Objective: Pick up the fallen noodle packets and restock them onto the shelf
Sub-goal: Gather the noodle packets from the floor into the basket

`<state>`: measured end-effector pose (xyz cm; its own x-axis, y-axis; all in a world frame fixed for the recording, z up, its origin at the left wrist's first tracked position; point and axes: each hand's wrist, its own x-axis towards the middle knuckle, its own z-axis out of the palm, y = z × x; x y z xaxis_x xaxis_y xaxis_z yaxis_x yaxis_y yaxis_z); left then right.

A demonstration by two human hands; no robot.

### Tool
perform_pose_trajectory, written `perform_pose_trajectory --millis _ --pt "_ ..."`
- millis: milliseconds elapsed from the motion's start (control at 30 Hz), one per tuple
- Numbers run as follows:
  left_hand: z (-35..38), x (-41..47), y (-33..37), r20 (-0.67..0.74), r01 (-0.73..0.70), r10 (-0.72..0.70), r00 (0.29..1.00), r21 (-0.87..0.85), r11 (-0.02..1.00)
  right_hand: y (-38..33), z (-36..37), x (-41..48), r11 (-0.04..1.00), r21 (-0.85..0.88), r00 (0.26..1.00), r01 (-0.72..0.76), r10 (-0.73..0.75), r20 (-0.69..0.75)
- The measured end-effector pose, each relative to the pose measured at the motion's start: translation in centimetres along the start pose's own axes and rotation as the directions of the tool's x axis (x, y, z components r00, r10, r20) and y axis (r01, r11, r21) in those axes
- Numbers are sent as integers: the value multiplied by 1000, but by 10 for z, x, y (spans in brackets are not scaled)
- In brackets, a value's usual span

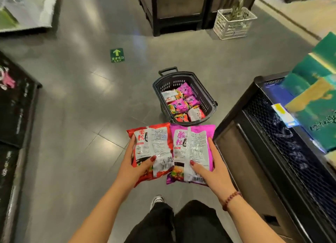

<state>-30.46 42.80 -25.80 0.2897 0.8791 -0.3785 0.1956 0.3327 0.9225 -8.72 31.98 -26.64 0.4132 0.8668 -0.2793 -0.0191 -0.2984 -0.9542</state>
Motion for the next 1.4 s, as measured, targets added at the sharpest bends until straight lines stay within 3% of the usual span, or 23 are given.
perform_pose_trajectory --millis 200,633,867,1033,1167,1400 --pt "12 106 34 43 -4 1 999 51 999 -24 -3 92 998 45 993 -41 46 -105" --pt "92 374 116 111 32 -46 993 125 992 -60 -58 367 986 101 982 -131 143 -126" --pt "119 487 143 266 51 -100 959 183 982 -72 -73 450 976 154 940 -156 194 -279" --pt "134 584 161 431 -9 -123 894 291 957 -68 -58 507 959 236 870 -155 246 -427" --pt "146 668 168 548 -47 -190 814 389 920 -61 -34 550 934 321 764 -157 321 -560" --pt "175 797 131 696 -165 -299 653 515 841 -1 9 631 864 472 579 -174 478 -661"
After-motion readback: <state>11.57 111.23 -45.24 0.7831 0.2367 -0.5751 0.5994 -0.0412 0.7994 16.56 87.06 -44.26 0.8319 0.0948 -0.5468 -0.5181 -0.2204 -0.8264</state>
